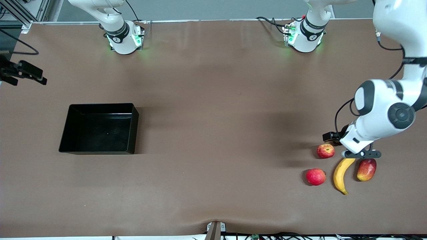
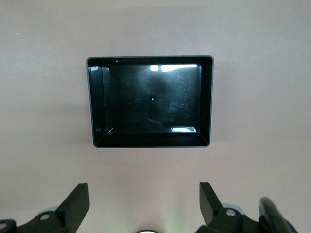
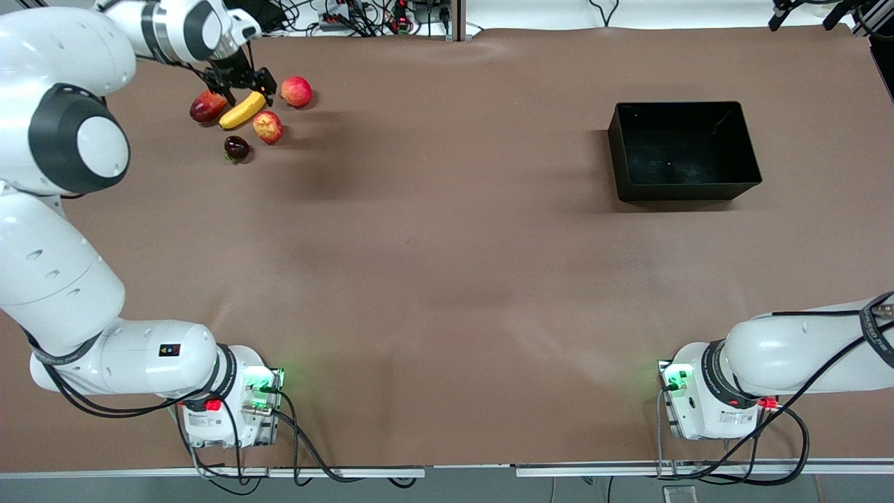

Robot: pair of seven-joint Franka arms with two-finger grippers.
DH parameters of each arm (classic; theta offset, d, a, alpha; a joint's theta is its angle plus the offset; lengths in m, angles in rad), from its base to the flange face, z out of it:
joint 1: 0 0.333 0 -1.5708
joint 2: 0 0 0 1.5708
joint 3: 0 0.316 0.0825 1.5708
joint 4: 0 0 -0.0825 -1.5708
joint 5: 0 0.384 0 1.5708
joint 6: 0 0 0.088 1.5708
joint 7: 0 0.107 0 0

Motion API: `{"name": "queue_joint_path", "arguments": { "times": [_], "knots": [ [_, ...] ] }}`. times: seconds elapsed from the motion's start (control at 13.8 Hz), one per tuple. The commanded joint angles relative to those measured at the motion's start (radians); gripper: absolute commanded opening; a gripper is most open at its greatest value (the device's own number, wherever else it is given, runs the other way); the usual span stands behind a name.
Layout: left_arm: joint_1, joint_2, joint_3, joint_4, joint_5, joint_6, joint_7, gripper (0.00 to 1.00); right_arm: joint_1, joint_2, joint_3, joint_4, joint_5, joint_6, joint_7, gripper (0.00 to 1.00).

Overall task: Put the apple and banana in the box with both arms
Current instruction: 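Reach the left gripper to the red apple while the right gripper reaches the box, then grasp the apple with the left gripper while the right gripper pushes the box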

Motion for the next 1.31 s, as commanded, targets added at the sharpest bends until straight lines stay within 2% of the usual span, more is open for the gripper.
{"name": "queue_joint_path", "arguments": {
  "times": [0.0, 0.22, 0.44, 0.65, 0.8, 0.87, 0.94, 1.02, 1.09, 1.23],
  "knots": [
    [0.027, 0.056, -0.005, 0.007, 0.001, 0.08, -0.025, 1.0, -0.055, 0.077, 0.007, 0.045, -0.009, -0.007, -0.058, 1.0],
    [0.032, 0.1, -0.005, 0.024, -0.021, 0.126, -0.048, 1.0, -0.104, 0.208, 0.007, 0.041, -0.005, 0.036, -0.069, 1.0],
    [0.029, 0.14, -0.005, 0.059, -0.028, 0.126, -0.102, 1.0, -0.122, 0.311, 0.006, 0.033, -0.011, 0.145, -0.122, 1.0],
    [0.031, 0.171, -0.005, 0.073, -0.028, 0.136, -0.111, 1.0, -0.185, 0.432, 0.007, 0.027, -0.009, 0.269, -0.248, 1.0],
    [0.034, 0.179, -0.005, 0.072, -0.028, 0.142, -0.111, 0.95, -0.213, 0.479, 0.007, 0.01, -0.008, 0.35, -0.306, 1.0],
    [0.034, 0.179, -0.005, 0.072, -0.026, 0.142, -0.109, 0.87, -0.226, 0.489, 0.007, -0.017, -0.008, 0.387, -0.319, 1.0],
    [0.034, 0.18, -0.003, 0.072, -0.026, 0.142, -0.111, 0.77, -0.231, 0.496, 0.007, -0.056, -0.005, 0.418, -0.319, 0.93],
    [0.034, 0.183, -0.003, 0.072, -0.026, 0.142, -0.111, 0.64, -0.234, 0.503, 0.007, -0.103, 0.002, 0.461, -0.319, 0.8],
    [0.034, 0.185, -0.003, 0.073, -0.026, 0.142, -0.108, 0.46, -0.242, 0.503, 0.009, -0.145, 0.003, 0.507, -0.319, 0.71],
    [0.032, 0.174, -0.002, 0.079, -0.025, 0.133, -0.106, 0.04, -0.257, 0.504, 0.01, -0.192, 0.021, 0.541, -0.319, 0.37]
  ]
}}
